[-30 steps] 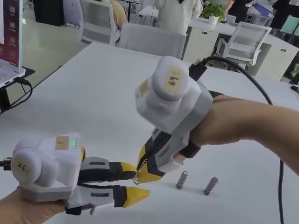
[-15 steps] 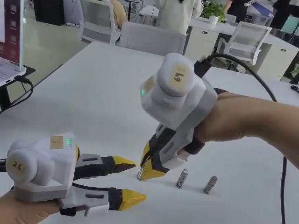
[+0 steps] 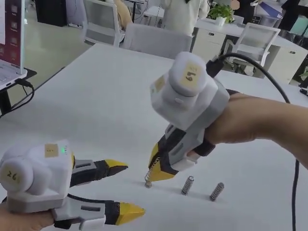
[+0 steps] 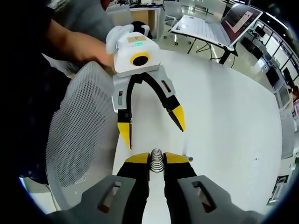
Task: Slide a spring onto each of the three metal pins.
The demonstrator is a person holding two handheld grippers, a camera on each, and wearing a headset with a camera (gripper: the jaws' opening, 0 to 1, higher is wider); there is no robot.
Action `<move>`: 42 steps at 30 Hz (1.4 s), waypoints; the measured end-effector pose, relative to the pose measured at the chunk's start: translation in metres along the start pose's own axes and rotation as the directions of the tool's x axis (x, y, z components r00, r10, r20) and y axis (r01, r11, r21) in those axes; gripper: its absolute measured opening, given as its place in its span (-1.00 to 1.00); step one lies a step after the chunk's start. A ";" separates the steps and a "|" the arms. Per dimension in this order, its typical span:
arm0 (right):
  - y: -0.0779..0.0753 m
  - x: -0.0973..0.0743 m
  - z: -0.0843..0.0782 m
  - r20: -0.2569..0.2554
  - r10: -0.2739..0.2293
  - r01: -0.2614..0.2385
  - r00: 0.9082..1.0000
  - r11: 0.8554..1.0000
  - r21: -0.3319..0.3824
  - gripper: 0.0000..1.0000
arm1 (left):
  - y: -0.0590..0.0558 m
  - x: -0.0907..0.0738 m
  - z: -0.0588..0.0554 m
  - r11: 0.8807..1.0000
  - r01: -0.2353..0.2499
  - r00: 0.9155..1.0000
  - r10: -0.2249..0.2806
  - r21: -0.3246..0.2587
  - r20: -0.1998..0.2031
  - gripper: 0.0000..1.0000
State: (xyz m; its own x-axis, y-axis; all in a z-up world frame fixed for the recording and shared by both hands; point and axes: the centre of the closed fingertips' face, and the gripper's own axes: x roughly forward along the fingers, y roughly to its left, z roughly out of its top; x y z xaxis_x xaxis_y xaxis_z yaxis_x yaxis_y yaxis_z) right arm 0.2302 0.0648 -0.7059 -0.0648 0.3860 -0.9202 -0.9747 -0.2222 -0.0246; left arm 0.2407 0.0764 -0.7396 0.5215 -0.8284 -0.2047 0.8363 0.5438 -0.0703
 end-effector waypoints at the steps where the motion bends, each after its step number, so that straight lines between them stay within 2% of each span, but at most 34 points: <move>1: 0.000 0.000 -0.001 -0.002 -0.001 0.001 1.000 1.000 0.000 -0.83 | 0.000 -0.001 0.000 1.000 -0.001 1.000 0.001 0.002 0.002 0.16; 7: -0.004 -0.001 -0.002 -0.006 -0.007 0.007 1.000 1.000 0.000 -0.83 | 0.003 -0.005 -0.002 1.000 -0.023 1.000 0.022 0.014 0.007 0.31; 21: -0.026 -0.010 -0.014 -0.019 -0.042 0.042 0.999 0.999 0.024 -0.83 | 0.001 -0.011 -0.009 0.999 -0.038 0.999 0.038 0.026 -0.003 0.37; 29: -0.040 0.000 -0.023 -0.049 -0.043 0.044 0.998 0.999 0.031 -0.83 | 0.001 -0.016 -0.014 0.999 -0.047 0.999 0.048 0.024 -0.011 0.38; 42: -0.065 0.020 -0.032 -0.084 -0.048 0.051 0.995 0.998 0.036 -0.83 | 0.008 -0.020 -0.013 0.998 -0.059 0.998 0.060 0.028 -0.017 0.35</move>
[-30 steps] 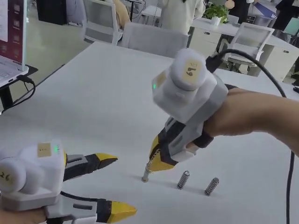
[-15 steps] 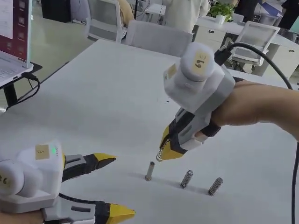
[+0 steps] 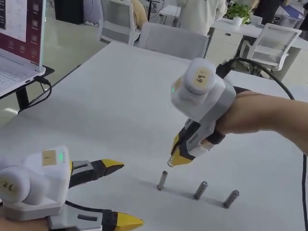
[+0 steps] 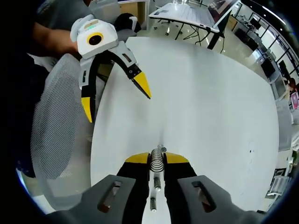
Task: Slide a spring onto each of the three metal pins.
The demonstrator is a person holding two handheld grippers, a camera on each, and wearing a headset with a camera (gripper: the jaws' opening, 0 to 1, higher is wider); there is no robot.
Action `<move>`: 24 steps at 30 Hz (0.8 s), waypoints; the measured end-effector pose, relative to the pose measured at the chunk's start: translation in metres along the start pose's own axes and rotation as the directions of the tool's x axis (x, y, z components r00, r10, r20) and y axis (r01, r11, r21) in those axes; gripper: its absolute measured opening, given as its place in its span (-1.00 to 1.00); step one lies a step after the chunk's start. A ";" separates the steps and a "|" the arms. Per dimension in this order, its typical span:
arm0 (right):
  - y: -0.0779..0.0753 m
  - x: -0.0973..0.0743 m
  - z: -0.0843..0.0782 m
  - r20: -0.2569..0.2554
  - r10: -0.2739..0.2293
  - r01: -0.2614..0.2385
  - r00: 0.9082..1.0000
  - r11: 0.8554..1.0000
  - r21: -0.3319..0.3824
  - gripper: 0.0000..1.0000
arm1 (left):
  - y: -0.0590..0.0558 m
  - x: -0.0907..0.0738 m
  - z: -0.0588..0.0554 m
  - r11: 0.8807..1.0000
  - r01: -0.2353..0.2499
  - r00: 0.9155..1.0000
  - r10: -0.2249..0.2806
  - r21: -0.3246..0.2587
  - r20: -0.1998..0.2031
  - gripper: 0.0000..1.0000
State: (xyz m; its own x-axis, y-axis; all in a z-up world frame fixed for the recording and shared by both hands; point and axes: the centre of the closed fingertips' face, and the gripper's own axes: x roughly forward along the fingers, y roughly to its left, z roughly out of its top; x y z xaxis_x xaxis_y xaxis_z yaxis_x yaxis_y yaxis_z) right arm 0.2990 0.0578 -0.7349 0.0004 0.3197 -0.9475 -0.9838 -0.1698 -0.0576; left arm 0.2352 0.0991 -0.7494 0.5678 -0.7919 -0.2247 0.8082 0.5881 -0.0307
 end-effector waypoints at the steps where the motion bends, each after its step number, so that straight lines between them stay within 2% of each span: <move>1: -0.001 0.001 0.000 -0.001 0.001 -0.001 1.000 1.000 0.001 -0.83 | 0.000 0.000 0.000 1.000 0.000 1.000 0.000 0.000 0.001 0.35; 8: -0.008 0.017 -0.009 -0.052 0.017 -0.017 0.999 1.000 -0.001 -0.83 | 0.002 0.001 -0.001 1.000 -0.002 1.000 0.002 -0.004 -0.002 0.34; 16: -0.014 0.033 -0.016 -0.071 0.026 -0.026 0.997 1.000 -0.003 -0.83 | 0.002 0.002 -0.001 1.000 -0.004 1.000 0.004 -0.010 -0.007 0.34; 24: -0.015 0.040 -0.019 -0.075 0.041 -0.041 0.996 0.999 0.003 -0.83 | 0.001 0.005 0.002 1.000 -0.002 1.000 0.002 -0.014 -0.007 0.32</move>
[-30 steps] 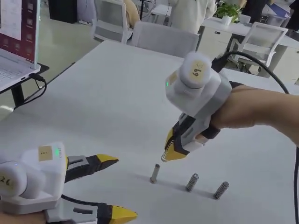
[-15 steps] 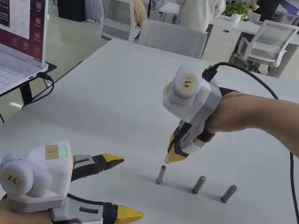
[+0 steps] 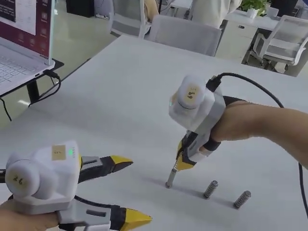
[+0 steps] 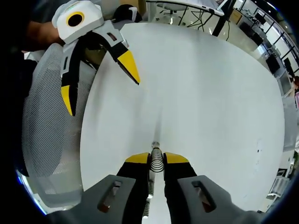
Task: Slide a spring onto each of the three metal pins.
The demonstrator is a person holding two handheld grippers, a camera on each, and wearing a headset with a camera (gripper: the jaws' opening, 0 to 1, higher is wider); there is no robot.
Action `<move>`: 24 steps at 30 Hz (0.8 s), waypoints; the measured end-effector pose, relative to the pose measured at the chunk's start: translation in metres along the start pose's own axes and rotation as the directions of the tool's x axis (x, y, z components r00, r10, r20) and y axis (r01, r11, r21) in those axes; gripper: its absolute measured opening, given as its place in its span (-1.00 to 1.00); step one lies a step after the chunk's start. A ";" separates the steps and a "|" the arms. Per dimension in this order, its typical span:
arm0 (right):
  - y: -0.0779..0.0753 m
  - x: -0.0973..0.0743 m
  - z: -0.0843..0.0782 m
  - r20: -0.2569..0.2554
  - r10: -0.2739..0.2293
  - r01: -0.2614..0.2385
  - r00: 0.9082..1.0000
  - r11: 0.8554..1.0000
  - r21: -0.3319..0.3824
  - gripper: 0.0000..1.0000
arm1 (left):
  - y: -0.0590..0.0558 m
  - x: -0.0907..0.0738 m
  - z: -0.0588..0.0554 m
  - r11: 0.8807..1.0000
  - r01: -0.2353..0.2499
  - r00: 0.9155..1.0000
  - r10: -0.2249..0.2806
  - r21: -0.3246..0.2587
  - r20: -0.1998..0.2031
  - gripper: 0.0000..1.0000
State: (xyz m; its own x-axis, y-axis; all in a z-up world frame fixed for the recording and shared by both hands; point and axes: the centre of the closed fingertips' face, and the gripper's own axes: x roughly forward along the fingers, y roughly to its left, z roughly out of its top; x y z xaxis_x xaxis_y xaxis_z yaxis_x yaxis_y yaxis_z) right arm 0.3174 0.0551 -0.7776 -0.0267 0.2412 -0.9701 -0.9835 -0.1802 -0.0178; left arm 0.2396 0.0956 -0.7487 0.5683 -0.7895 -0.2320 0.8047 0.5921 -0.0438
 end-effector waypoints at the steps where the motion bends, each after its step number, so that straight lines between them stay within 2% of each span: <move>1: 0.001 0.000 0.000 0.000 0.002 -0.002 1.000 1.000 0.001 -0.83 | 0.000 0.000 0.000 1.000 0.001 1.000 -0.001 0.000 0.001 0.32; 24: 0.003 0.014 -0.001 -0.004 0.028 -0.028 1.000 1.000 0.005 -0.83 | 0.001 0.001 -0.001 1.000 0.002 1.000 -0.002 -0.007 -0.001 0.27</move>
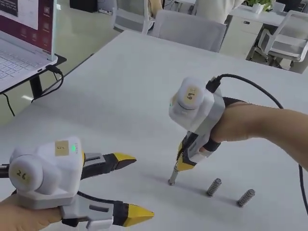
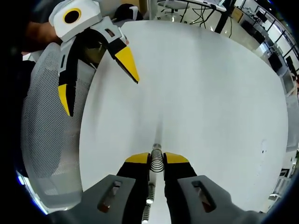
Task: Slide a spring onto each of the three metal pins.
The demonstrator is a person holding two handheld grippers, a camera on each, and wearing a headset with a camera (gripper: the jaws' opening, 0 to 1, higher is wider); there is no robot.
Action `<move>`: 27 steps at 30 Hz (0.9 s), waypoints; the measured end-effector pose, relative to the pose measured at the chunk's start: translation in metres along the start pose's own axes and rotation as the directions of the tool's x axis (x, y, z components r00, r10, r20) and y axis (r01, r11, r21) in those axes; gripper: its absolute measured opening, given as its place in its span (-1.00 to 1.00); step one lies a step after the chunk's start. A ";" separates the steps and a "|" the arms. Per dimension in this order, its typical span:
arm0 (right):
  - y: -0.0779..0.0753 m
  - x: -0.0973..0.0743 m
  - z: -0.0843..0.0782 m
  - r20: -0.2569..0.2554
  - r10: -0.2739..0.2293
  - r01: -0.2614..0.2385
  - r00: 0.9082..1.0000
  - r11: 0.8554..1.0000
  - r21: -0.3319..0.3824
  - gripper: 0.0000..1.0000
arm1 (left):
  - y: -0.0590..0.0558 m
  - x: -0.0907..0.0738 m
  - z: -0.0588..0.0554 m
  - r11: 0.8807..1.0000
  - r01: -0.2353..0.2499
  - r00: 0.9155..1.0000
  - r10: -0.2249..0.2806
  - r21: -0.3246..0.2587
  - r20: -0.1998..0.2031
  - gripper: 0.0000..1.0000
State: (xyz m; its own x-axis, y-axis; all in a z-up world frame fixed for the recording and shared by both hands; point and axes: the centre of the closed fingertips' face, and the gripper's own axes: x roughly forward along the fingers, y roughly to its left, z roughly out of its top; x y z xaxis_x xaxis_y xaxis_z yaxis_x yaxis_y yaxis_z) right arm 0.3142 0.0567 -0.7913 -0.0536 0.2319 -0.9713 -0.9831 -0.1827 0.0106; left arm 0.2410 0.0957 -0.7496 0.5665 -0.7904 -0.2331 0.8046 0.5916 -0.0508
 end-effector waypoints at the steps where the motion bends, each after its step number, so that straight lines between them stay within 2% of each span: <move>1: 0.000 0.002 0.000 -0.002 -0.001 0.001 1.000 1.000 -0.002 -0.83 | 0.000 0.000 0.000 1.000 0.000 1.000 0.000 0.000 -0.001 0.27; 27: 0.004 0.034 -0.009 -0.016 0.002 -0.002 1.000 1.000 0.005 -0.82 | 0.000 0.001 -0.001 1.000 0.004 1.000 -0.004 -0.005 0.000 0.25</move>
State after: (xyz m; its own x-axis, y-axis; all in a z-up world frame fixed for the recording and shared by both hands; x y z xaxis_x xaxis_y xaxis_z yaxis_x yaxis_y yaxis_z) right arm 0.3096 0.0550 -0.8261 -0.0526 0.2161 -0.9749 -0.9839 -0.1780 0.0136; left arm 0.2414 0.0952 -0.7512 0.5636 -0.7925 -0.2329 0.8057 0.5896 -0.0563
